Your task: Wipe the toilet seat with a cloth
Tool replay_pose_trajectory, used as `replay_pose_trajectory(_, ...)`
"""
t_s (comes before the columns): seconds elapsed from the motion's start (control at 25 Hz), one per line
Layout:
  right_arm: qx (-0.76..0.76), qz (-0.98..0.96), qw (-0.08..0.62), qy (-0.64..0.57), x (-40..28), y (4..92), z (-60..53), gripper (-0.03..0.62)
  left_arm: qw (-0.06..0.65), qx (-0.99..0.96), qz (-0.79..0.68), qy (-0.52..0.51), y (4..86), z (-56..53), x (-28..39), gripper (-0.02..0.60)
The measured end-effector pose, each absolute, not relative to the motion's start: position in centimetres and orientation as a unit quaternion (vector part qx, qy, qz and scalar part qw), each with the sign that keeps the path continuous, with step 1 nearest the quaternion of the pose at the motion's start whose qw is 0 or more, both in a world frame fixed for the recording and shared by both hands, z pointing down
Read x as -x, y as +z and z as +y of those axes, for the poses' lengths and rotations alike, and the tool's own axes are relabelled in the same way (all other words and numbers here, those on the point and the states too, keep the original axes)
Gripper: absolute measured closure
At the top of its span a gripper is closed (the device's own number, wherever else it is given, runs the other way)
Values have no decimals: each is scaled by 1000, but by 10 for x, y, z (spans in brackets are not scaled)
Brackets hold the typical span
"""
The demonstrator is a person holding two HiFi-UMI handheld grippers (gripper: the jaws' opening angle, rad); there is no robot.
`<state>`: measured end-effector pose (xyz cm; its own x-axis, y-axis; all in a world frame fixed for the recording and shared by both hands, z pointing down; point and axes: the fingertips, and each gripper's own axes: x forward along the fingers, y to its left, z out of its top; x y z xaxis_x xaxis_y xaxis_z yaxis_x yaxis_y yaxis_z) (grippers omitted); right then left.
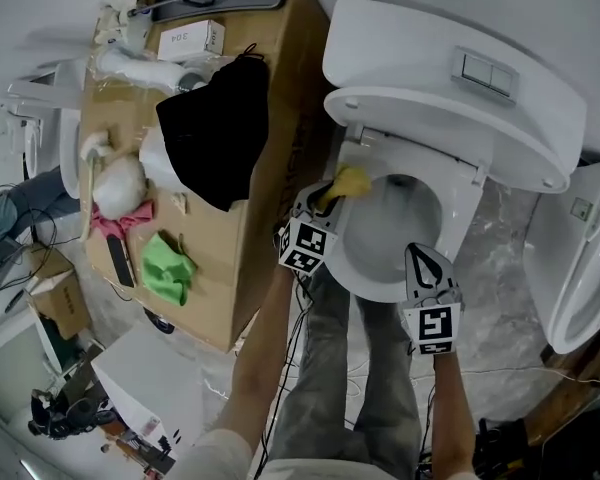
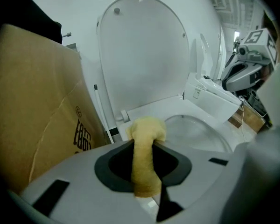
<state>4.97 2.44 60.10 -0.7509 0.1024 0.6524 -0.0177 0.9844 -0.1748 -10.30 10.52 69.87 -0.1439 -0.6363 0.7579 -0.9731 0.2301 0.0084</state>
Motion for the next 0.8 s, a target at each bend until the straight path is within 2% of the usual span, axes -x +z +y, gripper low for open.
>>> replay_pose_trajectory(0.36, 30, -929, 359, 80, -62, 608, 28, 586, 371, -538, -701, 285, 737, 128, 104, 483)
replay_pose_trajectory(0.8, 23, -927, 366, 82, -77, 611, 39, 586, 375, -544, -689, 298, 742, 139, 91, 485)
